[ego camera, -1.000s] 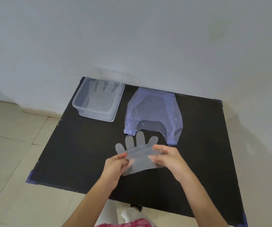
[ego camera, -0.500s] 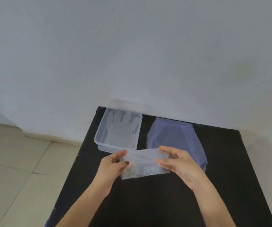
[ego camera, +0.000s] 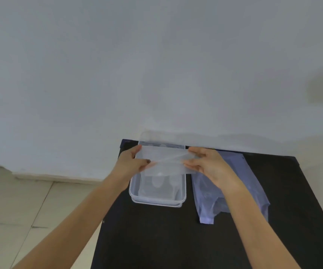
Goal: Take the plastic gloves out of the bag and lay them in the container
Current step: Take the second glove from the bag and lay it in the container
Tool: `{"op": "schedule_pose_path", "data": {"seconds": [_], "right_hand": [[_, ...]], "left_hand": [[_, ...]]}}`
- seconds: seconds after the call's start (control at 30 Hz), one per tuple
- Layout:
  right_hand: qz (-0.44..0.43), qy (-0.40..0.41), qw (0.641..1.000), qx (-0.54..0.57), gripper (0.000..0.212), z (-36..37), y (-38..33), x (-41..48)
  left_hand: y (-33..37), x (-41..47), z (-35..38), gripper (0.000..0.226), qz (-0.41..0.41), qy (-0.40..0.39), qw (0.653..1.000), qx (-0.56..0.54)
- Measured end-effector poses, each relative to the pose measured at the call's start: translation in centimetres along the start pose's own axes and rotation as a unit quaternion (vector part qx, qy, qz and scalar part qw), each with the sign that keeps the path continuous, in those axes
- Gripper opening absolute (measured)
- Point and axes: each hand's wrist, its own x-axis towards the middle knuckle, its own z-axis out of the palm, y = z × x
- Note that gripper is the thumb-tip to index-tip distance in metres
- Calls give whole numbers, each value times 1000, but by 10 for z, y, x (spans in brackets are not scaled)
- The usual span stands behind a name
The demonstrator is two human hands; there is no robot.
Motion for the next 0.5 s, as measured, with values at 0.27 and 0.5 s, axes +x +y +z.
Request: {"op": "schedule_pose_path", "data": {"seconds": [0.27, 0.5], "right_hand": [[-113, 59, 990, -53, 72, 21, -36, 40], [-98, 94, 982, -128, 69, 35, 2, 34]], "left_hand": [[50, 56, -14, 81, 109, 26, 985, 128], [14, 72, -23, 88, 104, 6, 960, 260]]}}
